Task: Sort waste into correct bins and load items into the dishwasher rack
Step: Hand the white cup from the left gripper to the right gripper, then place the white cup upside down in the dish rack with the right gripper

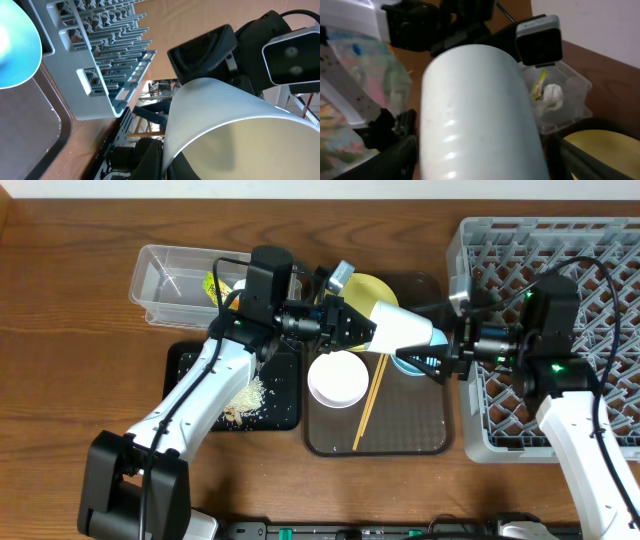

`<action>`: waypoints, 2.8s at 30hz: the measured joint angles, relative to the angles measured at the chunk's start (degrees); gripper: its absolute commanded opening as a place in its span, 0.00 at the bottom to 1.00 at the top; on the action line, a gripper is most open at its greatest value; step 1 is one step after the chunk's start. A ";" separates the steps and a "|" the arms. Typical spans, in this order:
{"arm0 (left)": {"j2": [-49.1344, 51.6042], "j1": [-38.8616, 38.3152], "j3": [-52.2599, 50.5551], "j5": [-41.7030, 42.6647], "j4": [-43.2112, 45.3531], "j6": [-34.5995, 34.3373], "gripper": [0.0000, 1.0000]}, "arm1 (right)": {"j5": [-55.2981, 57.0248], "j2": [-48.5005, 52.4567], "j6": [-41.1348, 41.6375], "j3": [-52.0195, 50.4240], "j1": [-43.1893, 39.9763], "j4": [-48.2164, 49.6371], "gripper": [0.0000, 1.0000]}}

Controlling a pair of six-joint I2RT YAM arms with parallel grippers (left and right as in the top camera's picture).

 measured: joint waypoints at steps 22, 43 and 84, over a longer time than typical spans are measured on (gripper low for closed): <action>0.00 0.00 0.11 -8.02 -9.70 10.78 0.47 | 5.55 0.00 -0.13 0.04 -0.24 -6.95 0.43; -22.62 8.92 0.11 -63.45 -45.27 30.08 0.60 | 66.71 -2.16 11.06 18.08 -7.43 -48.96 0.01; -24.11 10.34 0.11 -68.50 -48.63 30.25 0.64 | 71.78 17.70 17.42 26.88 -23.85 -55.60 0.98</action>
